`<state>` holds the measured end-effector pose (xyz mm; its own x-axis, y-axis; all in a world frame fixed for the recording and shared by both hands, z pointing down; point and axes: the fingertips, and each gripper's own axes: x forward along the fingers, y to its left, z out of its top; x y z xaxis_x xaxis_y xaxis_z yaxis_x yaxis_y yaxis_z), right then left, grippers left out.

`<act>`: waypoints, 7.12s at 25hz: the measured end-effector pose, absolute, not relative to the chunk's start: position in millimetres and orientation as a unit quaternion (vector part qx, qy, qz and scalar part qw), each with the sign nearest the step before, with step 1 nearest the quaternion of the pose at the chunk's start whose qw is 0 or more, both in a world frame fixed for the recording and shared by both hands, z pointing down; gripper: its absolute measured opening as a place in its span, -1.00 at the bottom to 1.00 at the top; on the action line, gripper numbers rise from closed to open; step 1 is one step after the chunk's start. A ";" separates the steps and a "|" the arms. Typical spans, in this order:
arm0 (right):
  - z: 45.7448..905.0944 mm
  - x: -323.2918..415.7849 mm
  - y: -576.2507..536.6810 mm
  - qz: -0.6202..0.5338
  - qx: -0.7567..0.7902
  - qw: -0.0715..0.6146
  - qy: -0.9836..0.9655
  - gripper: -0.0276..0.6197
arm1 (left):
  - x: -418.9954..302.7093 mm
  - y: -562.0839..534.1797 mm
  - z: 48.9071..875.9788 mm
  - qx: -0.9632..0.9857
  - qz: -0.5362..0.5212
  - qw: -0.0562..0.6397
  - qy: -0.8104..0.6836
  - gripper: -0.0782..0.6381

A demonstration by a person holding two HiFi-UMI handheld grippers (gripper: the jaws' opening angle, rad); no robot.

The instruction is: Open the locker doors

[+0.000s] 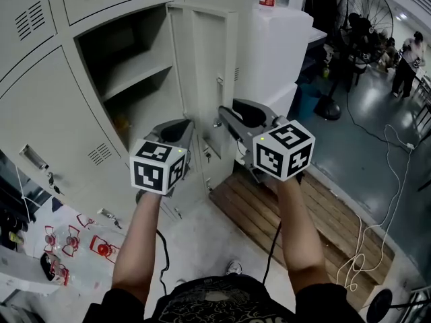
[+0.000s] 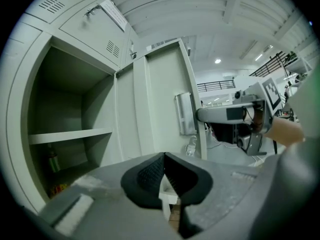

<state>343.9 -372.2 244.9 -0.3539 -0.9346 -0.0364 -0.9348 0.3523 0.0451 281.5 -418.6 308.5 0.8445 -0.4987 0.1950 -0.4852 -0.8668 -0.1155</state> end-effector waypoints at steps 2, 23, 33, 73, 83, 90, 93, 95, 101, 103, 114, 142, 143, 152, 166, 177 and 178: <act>245.0 354.2 -372.8 0.029 -0.571 0.002 0.820 -0.58 | 290.3 -418.8 308.8 -0.960 -0.110 0.032 0.256 -0.78; 246.5 425.5 -391.4 0.018 -0.571 0.009 0.821 -0.64 | 348.6 -417.0 301.8 -0.950 -0.103 0.034 0.292 -0.78; 246.6 437.4 -396.9 0.015 -0.586 0.003 0.810 -0.64 | 337.8 -414.2 303.0 -0.942 -0.112 0.030 0.316 -0.78; 253.3 176.4 -372.7 0.033 -0.511 -0.022 0.859 -0.45 | 18.8 -386.1 298.3 -0.878 -0.094 0.000 0.469 -0.78; 262.3 48.6 -373.0 0.031 -0.442 -0.024 0.896 -0.43 | -102.7 -362.7 301.5 -0.842 -0.093 -0.006 0.531 -0.78; 264.7 -39.2 -374.2 0.032 -0.388 -0.029 0.921 -0.40 | -173.9 -345.7 306.7 -0.816 -0.093 -0.014 0.570 -0.77; 266.5 -72.7 -375.1 0.027 -0.365 -0.028 0.930 -0.40 | -194.7 -340.7 307.3 -0.808 -0.092 -0.016 0.582 -0.78; 267.2 -91.2 -376.7 0.025 -0.351 -0.028 0.935 -0.39 | -205.1 -339.7 308.4 -0.803 -0.093 -0.018 0.589 -0.78; 262.9 -137.1 -390.7 0.029 -0.307 -0.029 0.951 -0.36 | -233.8 -343.9 313.5 -0.780 -0.095 -0.029 0.618 -0.78; 259.8 -147.6 -399.1 0.029 -0.296 -0.027 0.954 -0.34 | -238.3 -348.5 315.1 -0.775 -0.098 -0.033 0.623 -0.78; 252.2 -182.1 -444.6 0.023 -0.260 -0.022 0.965 -0.24 | -250.2 -381.7 307.1 -0.767 -0.065 -0.064 0.635 -0.78; 253.2 -197.1 -445.4 0.005 -0.250 -0.015 0.968 -0.18 | -256.7 -369.9 311.0 -0.770 -0.051 -0.080 0.631 -0.78; 253.2 -196.5 -443.1 0.004 -0.250 -0.015 0.968 -0.18 | -256.3 -368.0 311.1 -0.771 -0.051 -0.080 0.630 -0.78; 252.7 -185.5 -419.7 -0.002 -0.266 -0.014 0.964 -0.19 | -248.0 -350.1 311.7 -0.785 -0.050 -0.078 0.613 -0.78; 252.4 -152.3 -382.4 0.011 -0.304 -0.016 0.952 -0.37 | -218.8 -327.6 311.4 -0.821 -0.060 -0.066 0.564 -0.78; 252.4 -120.1 -361.9 0.006 -0.359 -0.011 0.933 -0.40 | -193.0 -312.0 309.4 -0.850 -0.061 -0.056 0.520 -0.78; 252.0 -117.3 -360.5 0.006 -0.362 -0.011 0.932 -0.41 | -190.3 -311.5 309.1 -0.853 -0.061 -0.055 0.516 -0.78</act>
<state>-117.3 -360.5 252.0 -0.7373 -0.6753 0.0159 -0.6751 0.7375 0.0186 -190.3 -311.5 309.1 0.4596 -0.8734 0.1610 -0.8868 -0.4611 0.0305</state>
